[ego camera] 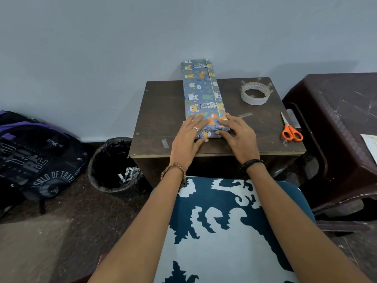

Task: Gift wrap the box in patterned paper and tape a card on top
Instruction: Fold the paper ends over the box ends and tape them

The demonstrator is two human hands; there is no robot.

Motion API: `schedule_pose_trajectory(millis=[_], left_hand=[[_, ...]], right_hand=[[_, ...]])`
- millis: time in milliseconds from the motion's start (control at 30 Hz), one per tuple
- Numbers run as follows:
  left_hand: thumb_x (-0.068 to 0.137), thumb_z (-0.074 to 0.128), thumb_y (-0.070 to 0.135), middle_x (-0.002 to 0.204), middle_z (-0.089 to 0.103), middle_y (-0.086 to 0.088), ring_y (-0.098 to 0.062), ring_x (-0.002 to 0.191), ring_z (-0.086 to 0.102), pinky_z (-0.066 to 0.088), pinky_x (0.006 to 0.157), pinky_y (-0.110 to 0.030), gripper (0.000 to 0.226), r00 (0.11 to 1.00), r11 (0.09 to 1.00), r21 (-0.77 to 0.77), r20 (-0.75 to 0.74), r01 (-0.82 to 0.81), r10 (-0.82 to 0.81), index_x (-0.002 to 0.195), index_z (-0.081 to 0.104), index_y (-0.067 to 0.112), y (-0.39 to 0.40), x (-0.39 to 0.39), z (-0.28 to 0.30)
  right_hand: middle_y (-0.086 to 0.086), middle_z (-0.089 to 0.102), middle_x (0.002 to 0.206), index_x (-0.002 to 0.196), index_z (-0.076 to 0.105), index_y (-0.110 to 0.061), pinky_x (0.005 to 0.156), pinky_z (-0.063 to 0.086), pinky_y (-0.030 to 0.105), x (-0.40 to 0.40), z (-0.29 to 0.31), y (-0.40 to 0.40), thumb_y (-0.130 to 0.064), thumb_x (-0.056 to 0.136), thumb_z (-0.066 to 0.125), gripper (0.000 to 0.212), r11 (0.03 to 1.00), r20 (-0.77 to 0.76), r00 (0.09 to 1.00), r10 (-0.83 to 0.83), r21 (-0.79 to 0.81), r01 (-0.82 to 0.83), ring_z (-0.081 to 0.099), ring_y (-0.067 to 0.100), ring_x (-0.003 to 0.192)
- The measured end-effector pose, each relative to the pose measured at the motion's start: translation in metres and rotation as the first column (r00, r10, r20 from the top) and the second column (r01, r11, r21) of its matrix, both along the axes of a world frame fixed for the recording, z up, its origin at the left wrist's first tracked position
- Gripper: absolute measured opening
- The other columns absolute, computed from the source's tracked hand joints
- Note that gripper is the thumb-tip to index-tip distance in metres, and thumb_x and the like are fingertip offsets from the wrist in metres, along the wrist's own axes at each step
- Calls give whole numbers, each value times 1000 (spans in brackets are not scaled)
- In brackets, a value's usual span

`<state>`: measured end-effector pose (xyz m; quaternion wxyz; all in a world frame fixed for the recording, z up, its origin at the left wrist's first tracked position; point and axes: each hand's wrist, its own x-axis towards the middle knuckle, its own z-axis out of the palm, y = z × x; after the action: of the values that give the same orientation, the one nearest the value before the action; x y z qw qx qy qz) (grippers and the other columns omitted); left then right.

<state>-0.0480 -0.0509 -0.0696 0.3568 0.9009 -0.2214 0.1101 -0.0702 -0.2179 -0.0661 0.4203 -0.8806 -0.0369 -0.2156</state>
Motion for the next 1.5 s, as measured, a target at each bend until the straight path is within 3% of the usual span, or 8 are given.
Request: schedule_pose_trajectory(millis=[100,300,667,867,1100,1233,1333,1500], left_hand=[[80,69,8,136,52,2,-14,133,38,20,108,-13,52,1000,994,-110,14,-21,23,128,56,22,0,3,-2],[81,67,7,126,60,1,-6,124,42,23,107,-7,40,998,980,-196,57,-27,39,119,63,18,-2,6,-2],[88,59,9,128,58,2,-2,125,39,21,105,-3,32,1000,975,-221,2,-15,16,119,63,15,0,4,0],[87,63,14,116,60,0,-12,106,56,44,86,-17,13,993,954,-279,-74,-111,94,99,62,10,1,-5,8],[77,73,23,95,55,0,-12,93,50,40,74,-28,8,946,942,-191,119,-276,301,78,72,15,5,-16,10],[83,67,27,74,58,3,-2,69,52,38,59,-11,9,958,922,-266,-139,-280,251,84,72,21,5,-23,15],[87,62,29,44,54,2,-5,37,45,38,43,-16,10,907,873,-388,-400,-296,130,80,68,26,5,-24,17],[91,57,28,47,57,-8,-13,30,49,34,31,-16,14,832,796,-512,-554,-323,-19,79,58,22,1,-24,21]], right_hand=[[5,57,128,114,67,-18,94,41,20,0,0,-1,-20,83,69,31,999,1,1000,-7,-49,7,53,15,118],[2,57,122,107,67,-18,76,51,29,1,-3,3,-32,78,73,33,986,54,996,-67,-148,74,59,16,109],[4,59,121,105,69,-16,74,47,21,1,-2,7,-31,79,72,30,978,121,988,-100,-169,120,60,15,105],[8,54,116,95,67,-14,81,49,30,-1,-1,11,-24,77,74,22,979,181,980,-83,-169,114,47,10,104],[7,52,113,81,69,-13,83,28,-4,-6,3,11,-23,75,76,13,998,90,995,-46,-43,50,36,-1,105],[3,49,117,82,72,-15,84,29,-2,-8,2,11,-28,78,73,14,999,22,1000,-10,-31,11,30,-3,106],[-3,45,117,79,71,-13,77,33,5,-7,3,12,-29,80,71,16,999,-61,998,7,41,-5,32,2,110],[-2,43,116,76,68,-8,79,30,-5,-6,3,15,-25,84,67,19,998,-70,998,5,60,0,34,6,111]])
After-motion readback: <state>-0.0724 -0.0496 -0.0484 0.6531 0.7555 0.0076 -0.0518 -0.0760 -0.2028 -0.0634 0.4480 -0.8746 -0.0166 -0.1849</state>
